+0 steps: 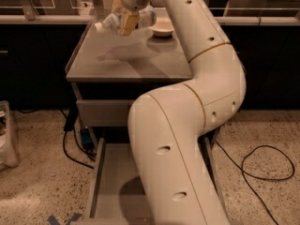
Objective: Place blue plastic bottle into middle drawer
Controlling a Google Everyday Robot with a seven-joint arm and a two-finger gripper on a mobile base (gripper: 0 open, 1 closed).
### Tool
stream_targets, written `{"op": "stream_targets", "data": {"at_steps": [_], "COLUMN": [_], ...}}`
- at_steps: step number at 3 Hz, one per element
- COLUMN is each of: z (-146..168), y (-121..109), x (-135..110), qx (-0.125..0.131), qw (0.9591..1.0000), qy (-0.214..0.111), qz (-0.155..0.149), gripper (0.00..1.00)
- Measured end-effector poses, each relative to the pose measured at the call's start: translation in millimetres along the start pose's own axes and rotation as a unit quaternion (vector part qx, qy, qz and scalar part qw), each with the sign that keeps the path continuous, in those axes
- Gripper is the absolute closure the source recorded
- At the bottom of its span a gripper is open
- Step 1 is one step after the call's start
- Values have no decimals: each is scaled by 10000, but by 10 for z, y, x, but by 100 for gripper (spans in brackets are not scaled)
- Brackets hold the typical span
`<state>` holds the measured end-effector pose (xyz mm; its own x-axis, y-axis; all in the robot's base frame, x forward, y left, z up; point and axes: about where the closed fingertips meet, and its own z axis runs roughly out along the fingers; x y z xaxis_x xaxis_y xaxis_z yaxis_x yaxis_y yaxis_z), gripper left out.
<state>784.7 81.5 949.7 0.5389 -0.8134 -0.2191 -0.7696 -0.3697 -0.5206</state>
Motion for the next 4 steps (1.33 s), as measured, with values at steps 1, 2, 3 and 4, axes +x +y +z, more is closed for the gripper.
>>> {"op": "stream_targets", "data": {"at_steps": [1, 2, 3, 4], "z": [-440, -955, -1599, -2464], "y": [-48, -47, -9, 240], "x": [-36, -121, -280, -553], "qx": [243, 663, 1290, 2089], "qw": [9995, 9972, 9903, 9749], "qy": [132, 127, 151, 143], "qz": [140, 317, 489, 753], "gripper": [100, 100, 100, 100]}}
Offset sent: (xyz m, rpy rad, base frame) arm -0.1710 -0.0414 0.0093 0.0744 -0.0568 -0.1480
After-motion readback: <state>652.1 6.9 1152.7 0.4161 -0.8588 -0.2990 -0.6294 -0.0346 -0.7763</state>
